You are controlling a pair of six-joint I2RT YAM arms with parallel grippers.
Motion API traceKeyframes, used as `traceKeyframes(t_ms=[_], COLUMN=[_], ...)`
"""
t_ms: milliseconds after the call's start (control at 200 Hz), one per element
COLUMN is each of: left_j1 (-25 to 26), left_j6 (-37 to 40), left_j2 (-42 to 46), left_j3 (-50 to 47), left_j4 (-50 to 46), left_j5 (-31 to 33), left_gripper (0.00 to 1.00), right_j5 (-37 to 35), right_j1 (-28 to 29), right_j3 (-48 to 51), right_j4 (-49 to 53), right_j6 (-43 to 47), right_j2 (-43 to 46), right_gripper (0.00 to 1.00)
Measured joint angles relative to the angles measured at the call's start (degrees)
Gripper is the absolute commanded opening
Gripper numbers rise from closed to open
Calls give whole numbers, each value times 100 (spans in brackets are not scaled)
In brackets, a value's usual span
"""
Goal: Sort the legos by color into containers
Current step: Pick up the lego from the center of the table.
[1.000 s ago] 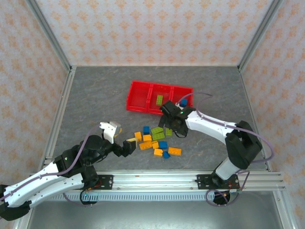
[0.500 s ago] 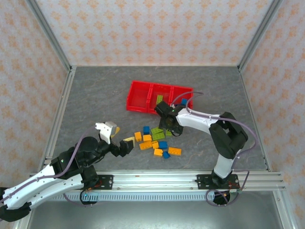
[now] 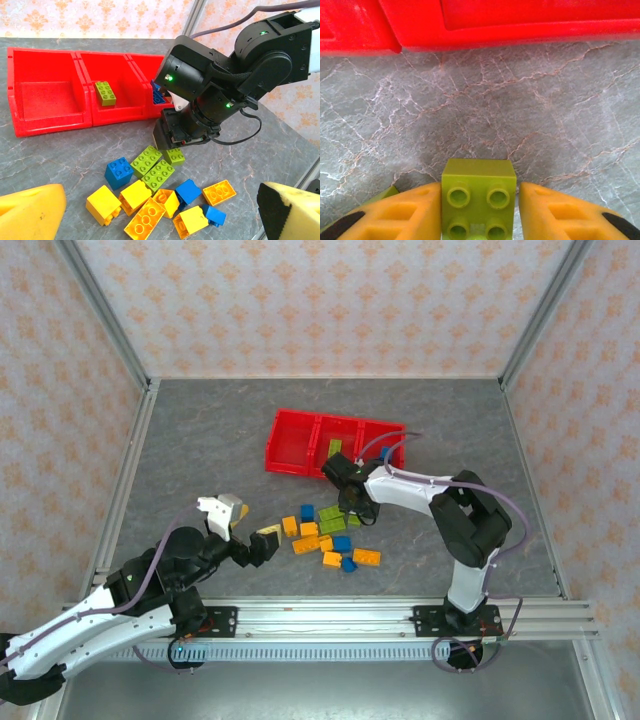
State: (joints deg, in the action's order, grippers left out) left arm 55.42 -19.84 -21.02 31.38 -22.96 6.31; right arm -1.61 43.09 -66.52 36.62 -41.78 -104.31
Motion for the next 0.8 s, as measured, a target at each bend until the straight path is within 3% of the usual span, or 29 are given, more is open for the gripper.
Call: traceKeyframes(t_ms=[390, 556, 801], left_j1=[0, 0, 0], left_j6=[-2, -22, -87], left_j2=[-11, -11, 164], left_j3=[-4, -4, -4], left_j4=[0, 0, -22], left_j5=[17, 83, 308], left_gripper=[99, 99, 99], right_j5=[-17, -15, -168], right_j1=[13, 107, 229], right_j3=[44, 321, 431], right_j4=[20, -81, -118], right_j6=[-17, -111, -149], right_j2=[256, 800, 1617], right_gripper=[26, 21, 21])
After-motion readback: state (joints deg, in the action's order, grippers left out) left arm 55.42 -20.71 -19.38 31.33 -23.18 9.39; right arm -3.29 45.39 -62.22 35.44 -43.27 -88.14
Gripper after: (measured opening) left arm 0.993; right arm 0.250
